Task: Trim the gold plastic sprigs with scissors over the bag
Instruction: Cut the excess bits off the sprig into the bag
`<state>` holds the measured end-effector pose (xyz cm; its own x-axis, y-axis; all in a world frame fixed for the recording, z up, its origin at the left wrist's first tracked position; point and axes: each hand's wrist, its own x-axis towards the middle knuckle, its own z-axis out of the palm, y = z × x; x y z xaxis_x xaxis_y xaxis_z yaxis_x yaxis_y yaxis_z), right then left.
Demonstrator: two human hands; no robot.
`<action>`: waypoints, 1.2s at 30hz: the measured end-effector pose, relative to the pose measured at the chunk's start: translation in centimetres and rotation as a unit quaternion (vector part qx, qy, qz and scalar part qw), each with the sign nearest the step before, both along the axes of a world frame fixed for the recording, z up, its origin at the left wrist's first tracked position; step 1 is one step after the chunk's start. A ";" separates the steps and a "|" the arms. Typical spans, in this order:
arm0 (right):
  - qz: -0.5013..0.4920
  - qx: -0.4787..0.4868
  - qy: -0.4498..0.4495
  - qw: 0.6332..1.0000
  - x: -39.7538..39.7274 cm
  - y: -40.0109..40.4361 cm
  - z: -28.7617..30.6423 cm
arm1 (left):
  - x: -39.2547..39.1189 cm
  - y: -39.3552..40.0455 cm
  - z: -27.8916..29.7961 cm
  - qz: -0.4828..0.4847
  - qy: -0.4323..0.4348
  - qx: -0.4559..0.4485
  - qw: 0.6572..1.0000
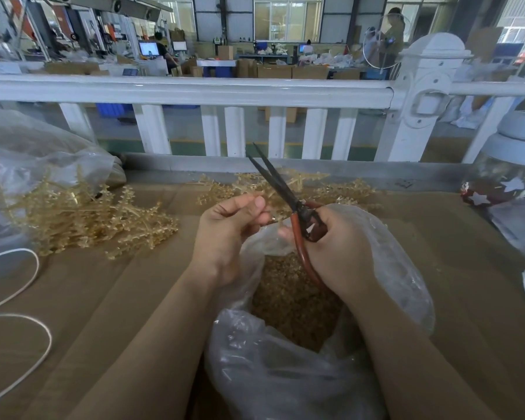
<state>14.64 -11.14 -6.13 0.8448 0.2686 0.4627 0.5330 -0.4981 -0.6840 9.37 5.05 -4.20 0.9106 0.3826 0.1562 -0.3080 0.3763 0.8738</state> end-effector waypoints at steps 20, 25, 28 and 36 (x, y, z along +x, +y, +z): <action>-0.052 -0.152 -0.128 0.979 0.6 -0.4 -0.1 | -0.3 0.6 -0.1 -0.017 -0.045 0.108 0.993; -0.067 -0.139 -0.138 0.978 0.4 -0.3 0.0 | -0.3 0.5 -0.2 -0.030 -0.042 0.095 0.994; -0.061 -0.131 -0.142 0.979 0.3 -0.3 -0.1 | -0.2 0.5 -0.2 -0.029 -0.036 0.082 0.996; -0.036 -0.110 -0.149 0.982 0.1 -0.4 0.1 | -0.2 0.5 -0.1 -0.032 -0.037 0.074 0.996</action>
